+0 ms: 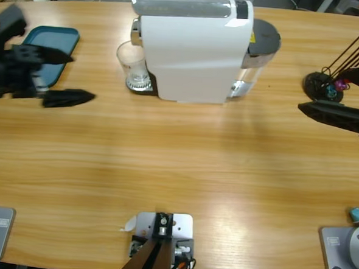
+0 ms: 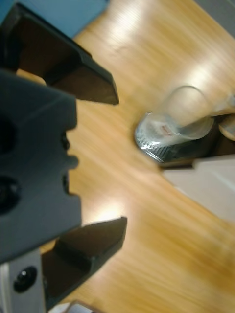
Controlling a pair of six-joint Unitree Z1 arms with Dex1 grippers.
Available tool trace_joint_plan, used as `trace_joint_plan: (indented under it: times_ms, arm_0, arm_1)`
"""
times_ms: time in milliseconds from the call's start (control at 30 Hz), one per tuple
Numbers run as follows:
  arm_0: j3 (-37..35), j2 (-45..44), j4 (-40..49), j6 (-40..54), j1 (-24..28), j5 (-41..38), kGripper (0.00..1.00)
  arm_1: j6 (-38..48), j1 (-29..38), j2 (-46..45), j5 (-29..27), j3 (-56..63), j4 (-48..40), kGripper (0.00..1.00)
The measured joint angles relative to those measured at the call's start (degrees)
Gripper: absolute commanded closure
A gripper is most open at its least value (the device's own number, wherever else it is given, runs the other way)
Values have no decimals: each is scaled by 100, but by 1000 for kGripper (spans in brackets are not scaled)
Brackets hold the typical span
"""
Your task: Pour coffee
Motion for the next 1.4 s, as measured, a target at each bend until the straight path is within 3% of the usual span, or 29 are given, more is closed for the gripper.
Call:
trace_joint_plan:
  times_ms: [133,200,333,433,500,567,667,767,833,867,1033,1400]
  arm_0:
    - [82,-547,441,-7,-220,836,84]
    - [109,-732,551,-189,-252,1105,14]
    - [-54,-1011,1245,-447,-278,1352,14]
    - [-191,-1176,1494,-527,-314,1352,59]
    - [-205,-1325,1549,-533,-324,1352,92]
    - [-205,-1482,1571,-533,-331,1353,105]
    - [-205,-1582,1580,-533,-337,1353,104]
    - [-205,-1604,1580,-544,-338,1353,103]
    - [-205,-1604,1580,-579,-338,1353,105]
    - [-205,-1604,1580,-614,-337,1353,105]
    - [-205,-1573,1580,-803,-248,1353,105]
    - [-205,-1475,1580,-855,-138,1353,105]
  arm_1:
    - [-346,-18,702,0,-834,454,112]
    - [-560,-60,1128,0,-1507,782,105]
    - [-777,-461,1972,32,-2768,1212,45]
    - [-814,-806,2444,194,-3425,1435,59]
    - [-825,-992,2723,236,-3862,1627,153]
    - [-827,-1163,2968,240,-4212,1807,351]
    - [-827,-1315,3318,240,-4727,2055,497]
    - [-826,-1342,3600,241,-5247,2333,521]
    - [-826,-1342,3756,271,-5603,2525,877]
    - [-826,-1342,3832,311,-5808,2653,986]
    - [-826,-1342,4151,472,-6419,3064,1000]
    - [-1053,-1114,4450,522,-6558,3288,1000]
